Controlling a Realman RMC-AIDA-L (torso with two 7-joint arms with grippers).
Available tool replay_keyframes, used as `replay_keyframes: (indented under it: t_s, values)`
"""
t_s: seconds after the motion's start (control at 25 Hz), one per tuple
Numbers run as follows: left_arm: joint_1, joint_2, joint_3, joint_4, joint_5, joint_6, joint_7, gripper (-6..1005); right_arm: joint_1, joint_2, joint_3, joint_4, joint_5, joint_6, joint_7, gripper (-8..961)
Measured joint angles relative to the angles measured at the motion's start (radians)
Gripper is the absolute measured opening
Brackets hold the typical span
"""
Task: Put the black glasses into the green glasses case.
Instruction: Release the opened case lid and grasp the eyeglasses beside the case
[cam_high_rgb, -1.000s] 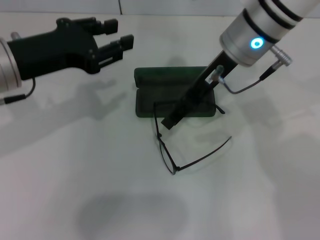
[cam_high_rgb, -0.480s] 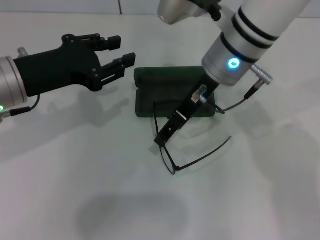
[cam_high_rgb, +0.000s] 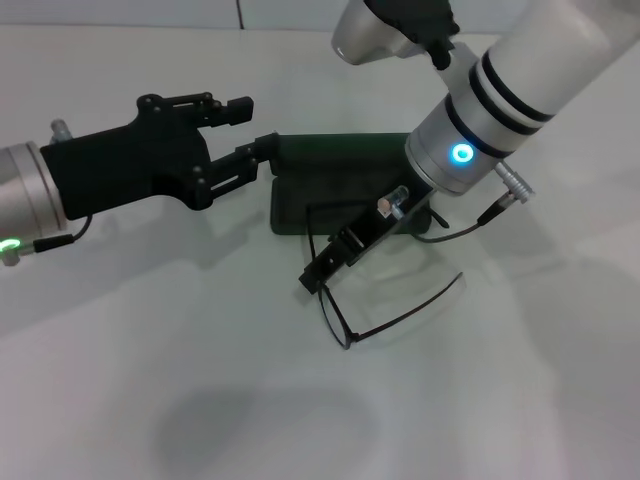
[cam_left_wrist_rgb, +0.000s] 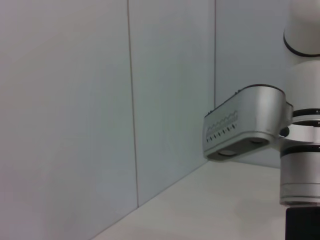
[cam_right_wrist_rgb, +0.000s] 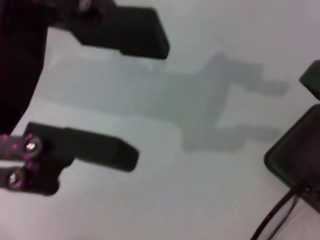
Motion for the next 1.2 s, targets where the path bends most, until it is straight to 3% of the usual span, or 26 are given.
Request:
replay_keyframes:
  t_s: [0.72,1.2]
  values:
    - [-0.062,0.0,-0.006,-0.135,-0.012,0.024,0.104,456,-0.026,0.0,-0.069,0.023,0.122,0.082,0.018,474]
    - [-0.065,0.0,-0.006,-0.173,-0.024,0.026,0.147,455,-0.02,0.0,-0.18,0.038,0.178,0.141,0.058,464]
